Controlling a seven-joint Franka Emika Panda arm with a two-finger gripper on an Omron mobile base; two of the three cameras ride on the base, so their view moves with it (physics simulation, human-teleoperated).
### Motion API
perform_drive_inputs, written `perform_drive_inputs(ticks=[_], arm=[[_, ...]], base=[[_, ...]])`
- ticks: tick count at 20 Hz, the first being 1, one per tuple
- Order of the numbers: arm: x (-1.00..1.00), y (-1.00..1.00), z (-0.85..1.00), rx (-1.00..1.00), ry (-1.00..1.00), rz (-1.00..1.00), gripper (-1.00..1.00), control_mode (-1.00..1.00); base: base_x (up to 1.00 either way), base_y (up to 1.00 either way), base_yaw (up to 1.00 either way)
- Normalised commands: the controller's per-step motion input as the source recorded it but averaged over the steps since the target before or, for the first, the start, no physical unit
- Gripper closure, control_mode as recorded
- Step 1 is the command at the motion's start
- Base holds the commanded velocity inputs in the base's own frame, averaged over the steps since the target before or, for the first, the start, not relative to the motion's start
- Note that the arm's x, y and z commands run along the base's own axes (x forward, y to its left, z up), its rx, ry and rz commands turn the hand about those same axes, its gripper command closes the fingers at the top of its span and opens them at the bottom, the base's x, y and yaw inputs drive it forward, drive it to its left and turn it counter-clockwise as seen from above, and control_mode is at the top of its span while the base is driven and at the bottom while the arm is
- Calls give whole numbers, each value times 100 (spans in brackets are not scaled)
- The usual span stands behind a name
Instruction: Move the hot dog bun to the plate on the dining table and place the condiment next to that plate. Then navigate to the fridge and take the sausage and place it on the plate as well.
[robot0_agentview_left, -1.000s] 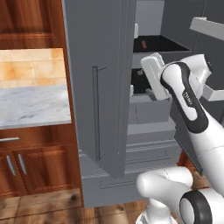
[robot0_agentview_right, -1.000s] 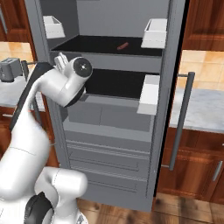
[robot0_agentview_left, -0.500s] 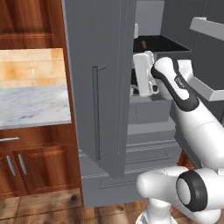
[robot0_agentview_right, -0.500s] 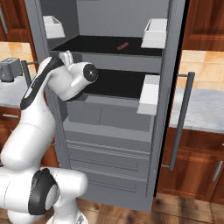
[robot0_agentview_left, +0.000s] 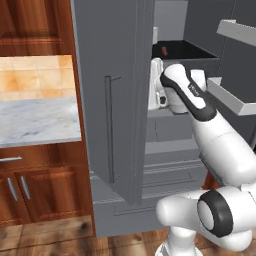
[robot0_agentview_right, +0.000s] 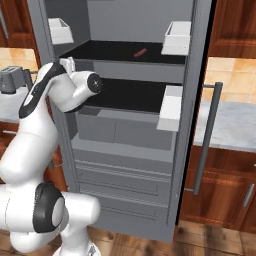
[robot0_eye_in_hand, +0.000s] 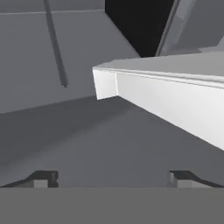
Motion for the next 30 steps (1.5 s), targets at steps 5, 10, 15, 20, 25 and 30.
perform_drive_inputs(ticks=[5,10,15,20,25,30], arm=[[-41,66,7,0,3,7,-100,-100],[-31,73,7,0,5,6,-100,-100],[-13,77,12,0,8,3,-100,-100],[-5,76,10,0,11,4,-100,-100],[-2,72,20,0,13,5,-100,-100],[-13,69,30,0,8,5,-100,-100]], base=[[0,0,0],[0,0,0],[0,0,0],[0,0,0],[0,0,0],[0,0,0]])
